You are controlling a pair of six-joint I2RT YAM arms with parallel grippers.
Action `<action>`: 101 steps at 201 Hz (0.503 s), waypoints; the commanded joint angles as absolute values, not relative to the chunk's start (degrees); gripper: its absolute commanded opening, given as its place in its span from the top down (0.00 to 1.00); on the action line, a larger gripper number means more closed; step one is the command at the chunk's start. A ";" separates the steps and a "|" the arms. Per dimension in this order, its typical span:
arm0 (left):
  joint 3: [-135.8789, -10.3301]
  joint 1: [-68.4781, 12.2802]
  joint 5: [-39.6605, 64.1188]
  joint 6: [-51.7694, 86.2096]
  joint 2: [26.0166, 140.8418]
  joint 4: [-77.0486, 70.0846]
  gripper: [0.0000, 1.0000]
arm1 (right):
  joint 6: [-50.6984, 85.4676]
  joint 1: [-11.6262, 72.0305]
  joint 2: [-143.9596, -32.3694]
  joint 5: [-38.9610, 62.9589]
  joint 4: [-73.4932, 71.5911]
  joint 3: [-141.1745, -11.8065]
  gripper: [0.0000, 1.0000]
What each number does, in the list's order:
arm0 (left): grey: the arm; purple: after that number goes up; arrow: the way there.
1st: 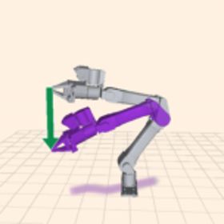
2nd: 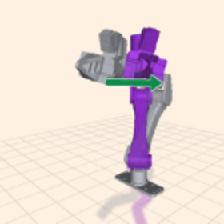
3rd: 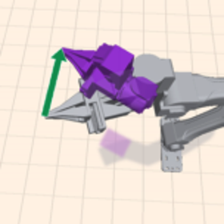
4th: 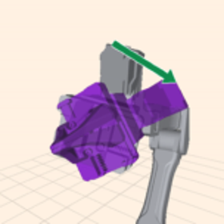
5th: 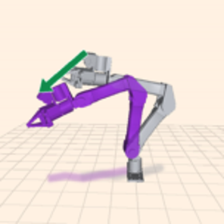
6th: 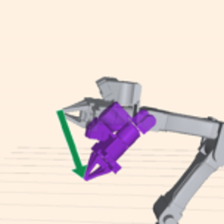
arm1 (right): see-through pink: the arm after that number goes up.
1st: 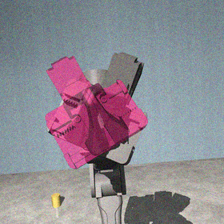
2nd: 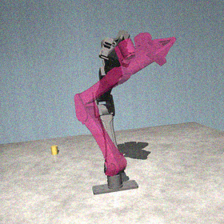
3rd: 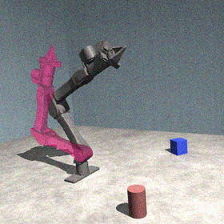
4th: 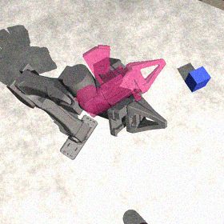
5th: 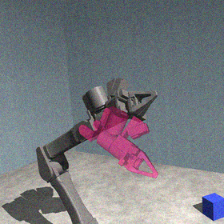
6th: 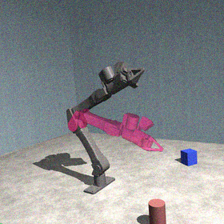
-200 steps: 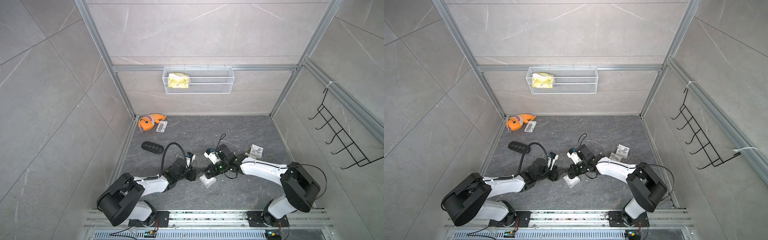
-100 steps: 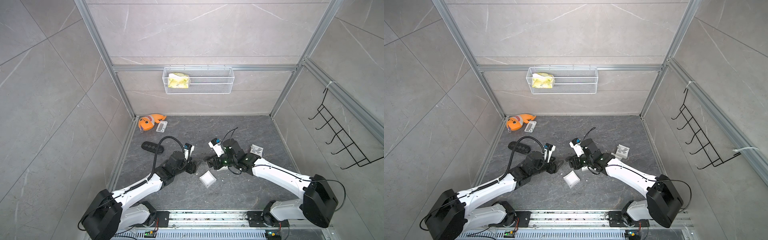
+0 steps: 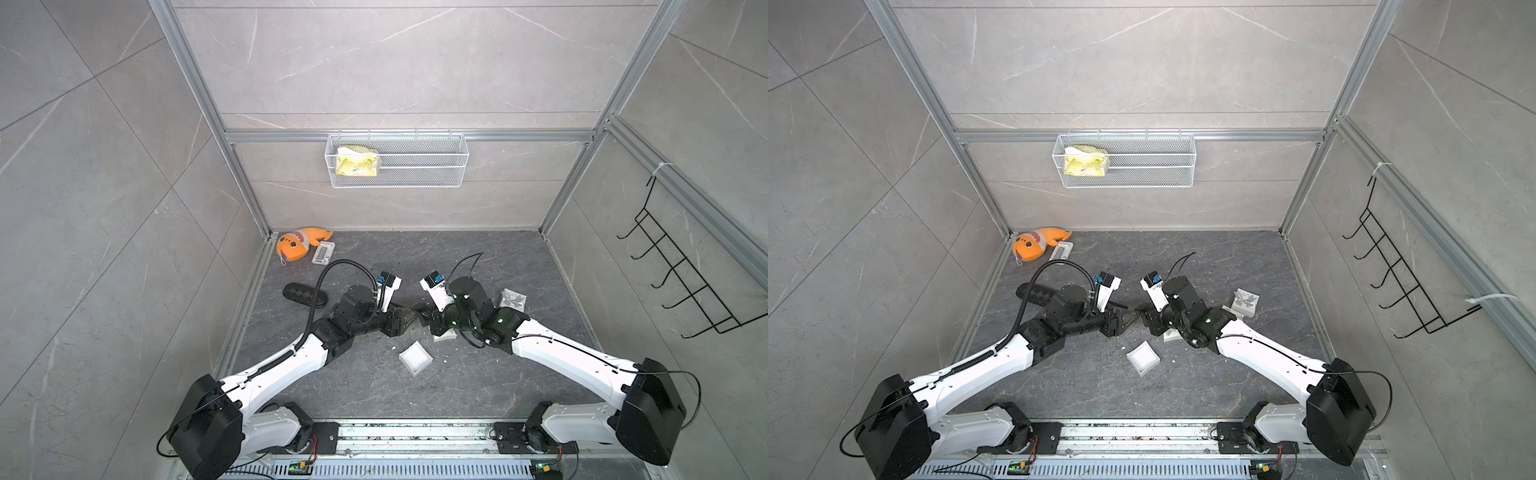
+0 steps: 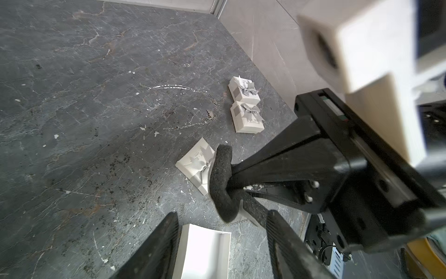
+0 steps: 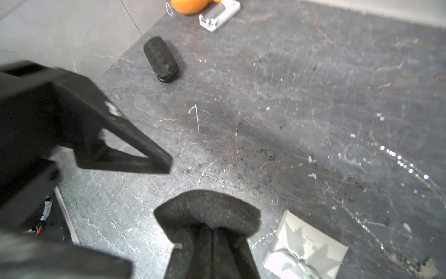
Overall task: Take the necklace out of the lift-off lid jewelry box
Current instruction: Take out the inner lining from the jewelry box.
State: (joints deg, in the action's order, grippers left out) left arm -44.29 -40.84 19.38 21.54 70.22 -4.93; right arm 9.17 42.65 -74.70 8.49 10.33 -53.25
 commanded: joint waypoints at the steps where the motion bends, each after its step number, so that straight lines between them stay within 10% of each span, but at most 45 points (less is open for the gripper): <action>1: -47.54 -40.47 21.30 22.97 71.51 -5.25 0.43 | 8.06 43.15 -72.44 7.64 7.89 -52.68 1.00; 101: -48.38 -39.72 24.11 26.36 74.12 -10.39 0.75 | 7.37 44.15 -72.42 5.87 6.33 -51.51 1.00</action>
